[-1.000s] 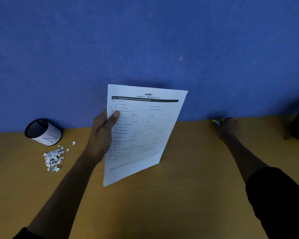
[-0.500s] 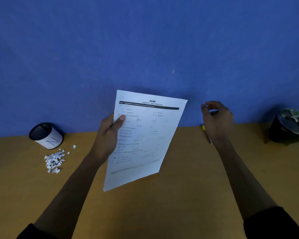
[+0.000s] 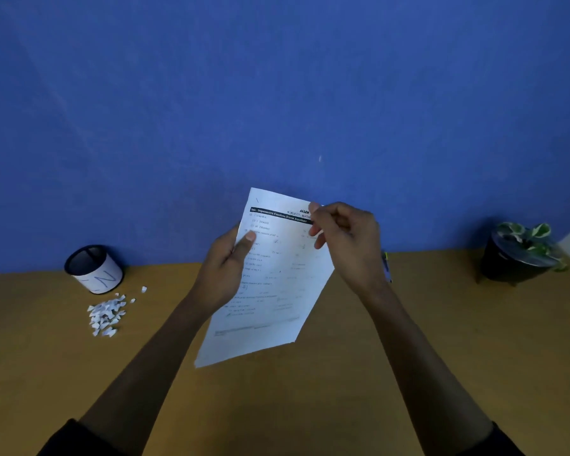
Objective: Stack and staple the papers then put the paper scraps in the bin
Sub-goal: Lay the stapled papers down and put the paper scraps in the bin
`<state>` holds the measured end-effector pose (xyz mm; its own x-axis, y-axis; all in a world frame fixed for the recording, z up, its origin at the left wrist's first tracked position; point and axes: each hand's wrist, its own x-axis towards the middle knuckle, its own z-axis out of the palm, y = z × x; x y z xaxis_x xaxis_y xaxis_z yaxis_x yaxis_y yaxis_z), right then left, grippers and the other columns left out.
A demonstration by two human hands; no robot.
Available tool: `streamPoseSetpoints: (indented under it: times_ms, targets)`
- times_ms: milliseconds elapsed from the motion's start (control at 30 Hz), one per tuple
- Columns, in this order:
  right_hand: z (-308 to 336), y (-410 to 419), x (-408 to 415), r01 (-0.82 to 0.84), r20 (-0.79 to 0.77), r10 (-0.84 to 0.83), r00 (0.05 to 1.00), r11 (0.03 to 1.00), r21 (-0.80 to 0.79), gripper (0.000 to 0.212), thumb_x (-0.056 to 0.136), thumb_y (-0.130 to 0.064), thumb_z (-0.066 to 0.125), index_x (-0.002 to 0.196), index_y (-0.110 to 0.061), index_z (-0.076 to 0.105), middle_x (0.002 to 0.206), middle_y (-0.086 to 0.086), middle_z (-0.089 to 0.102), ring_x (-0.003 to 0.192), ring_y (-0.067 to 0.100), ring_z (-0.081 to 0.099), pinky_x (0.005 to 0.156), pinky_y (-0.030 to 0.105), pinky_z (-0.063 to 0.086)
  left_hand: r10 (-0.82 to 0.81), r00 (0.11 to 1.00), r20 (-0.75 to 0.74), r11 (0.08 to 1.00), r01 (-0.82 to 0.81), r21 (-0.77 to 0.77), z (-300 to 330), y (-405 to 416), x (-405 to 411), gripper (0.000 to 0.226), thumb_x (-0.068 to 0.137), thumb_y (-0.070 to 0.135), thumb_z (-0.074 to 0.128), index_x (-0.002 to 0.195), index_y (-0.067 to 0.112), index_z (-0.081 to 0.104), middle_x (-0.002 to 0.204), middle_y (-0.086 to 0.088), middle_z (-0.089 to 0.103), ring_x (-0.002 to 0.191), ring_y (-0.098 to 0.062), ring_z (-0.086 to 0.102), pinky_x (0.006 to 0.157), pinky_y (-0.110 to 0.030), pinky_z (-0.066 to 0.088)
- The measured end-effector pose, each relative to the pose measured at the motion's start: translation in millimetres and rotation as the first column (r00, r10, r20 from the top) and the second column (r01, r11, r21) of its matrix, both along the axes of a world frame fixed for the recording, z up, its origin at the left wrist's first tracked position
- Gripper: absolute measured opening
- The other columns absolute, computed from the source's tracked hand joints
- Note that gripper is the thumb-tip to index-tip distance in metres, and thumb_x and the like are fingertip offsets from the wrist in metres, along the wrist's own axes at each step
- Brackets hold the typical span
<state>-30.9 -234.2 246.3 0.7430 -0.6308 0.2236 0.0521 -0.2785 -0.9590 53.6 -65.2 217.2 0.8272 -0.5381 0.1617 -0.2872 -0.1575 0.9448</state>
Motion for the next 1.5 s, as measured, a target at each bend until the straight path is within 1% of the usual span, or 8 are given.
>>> streamPoseSetpoints:
  times_ms: [167,300,400,633,767,1000,1300,1500]
  targets:
    - [16.3,22.2,3.2,-0.102,-0.039,0.107,0.994,0.989,0.111,0.042,0.093,-0.043,0.059,0.077,-0.007,0.072,0.069,0.003,0.074,0.058,0.022,0.067,0.068,0.031,0.055,-0.016,0.999,0.029,0.999,0.015,0.044,4.2,2.0,-13.7,0.024,0.1,0.035,0.04,0.116,0.031,0.057,0.101,0.009,0.072,0.088,-0.012,0.072,0.072,-0.032,0.059]
    - [29.3,33.4,-0.5,-0.115,-0.074,0.128,0.989,0.98,0.165,0.045,0.093,-0.046,0.057,0.08,-0.007,0.074,0.074,0.005,0.076,0.051,0.009,0.065,0.048,0.008,0.042,-0.017,0.99,0.141,0.998,0.008,0.062,10.5,3.5,-24.0,0.02,0.101,0.031,0.038,0.109,0.038,0.055,0.093,0.009,0.073,0.083,-0.013,0.072,0.07,-0.035,0.06]
    - [38.6,37.9,-5.7,-0.13,-0.061,0.146,0.987,0.969,0.212,0.048,0.092,-0.047,0.059,0.078,-0.003,0.073,0.075,0.01,0.075,0.048,0.008,0.063,0.041,0.007,0.037,-0.035,0.958,0.285,0.993,0.001,0.12,7.8,6.0,-26.3,0.023,0.102,0.035,0.036,0.118,0.037,0.051,0.089,0.004,0.072,0.075,-0.018,0.071,0.063,-0.048,0.059]
    - [48.0,37.3,-18.6,-0.179,-0.07,0.2,0.977,0.957,0.227,0.033,0.091,-0.034,0.063,0.072,-0.008,0.069,0.075,0.011,0.076,0.053,0.01,0.065,0.044,0.014,0.038,-0.063,0.698,0.714,0.924,-0.23,0.306,11.4,13.3,-25.7,0.045,0.096,0.034,0.033,0.138,0.021,0.044,0.075,0.001,0.061,0.056,-0.012,0.053,0.052,-0.024,0.039]
    - [42.0,31.3,-23.9,-0.229,-0.075,0.246,0.966,0.956,0.183,0.025,0.093,-0.02,0.06,0.084,0.0,0.07,0.071,0.0,0.069,0.063,0.012,0.069,0.054,0.027,0.033,-0.061,0.63,0.775,0.913,-0.278,0.298,16.7,16.7,-28.7,0.044,0.094,0.028,0.041,0.136,0.016,0.048,0.084,-0.006,0.071,0.06,-0.021,0.064,0.053,-0.023,0.036]
    - [33.0,28.9,-30.8,-0.339,-0.003,0.339,0.941,0.94,0.043,0.022,0.099,-0.013,0.054,0.094,0.006,0.064,0.082,0.018,0.057,0.07,0.012,0.056,0.054,0.021,0.04,-0.026,0.56,0.828,0.927,-0.295,0.23,15.4,22.8,-31.2,0.054,0.087,0.026,0.061,0.135,0.022,0.035,0.094,-0.005,0.071,0.065,-0.017,0.067,0.046,-0.03,0.053]
    - [28.4,33.5,-34.2,-0.37,0.107,0.366,0.924,0.929,0.013,0.02,0.098,-0.011,0.056,0.091,0.005,0.065,0.073,0.013,0.049,0.07,0.016,0.042,0.058,0.023,0.042,-0.01,0.612,0.791,0.953,-0.235,0.193,10.4,29.9,-31.5,0.049,0.089,0.039,0.051,0.134,0.023,0.037,0.101,-0.002,0.072,0.066,-0.018,0.07,0.053,-0.014,0.044]
    - [32.6,34.3,-32.2,-0.341,0.128,0.336,0.933,0.94,0.026,0.02,0.098,-0.011,0.055,0.082,-0.004,0.065,0.065,-0.006,0.053,0.061,0.006,0.056,0.056,0.022,0.042,0.074,0.878,0.472,0.978,-0.156,0.137,-11.7,36.7,-42.5,0.05,0.087,0.059,0.045,0.131,0.034,0.041,0.113,0.023,0.059,0.081,-0.007,0.067,0.058,-0.017,0.057]
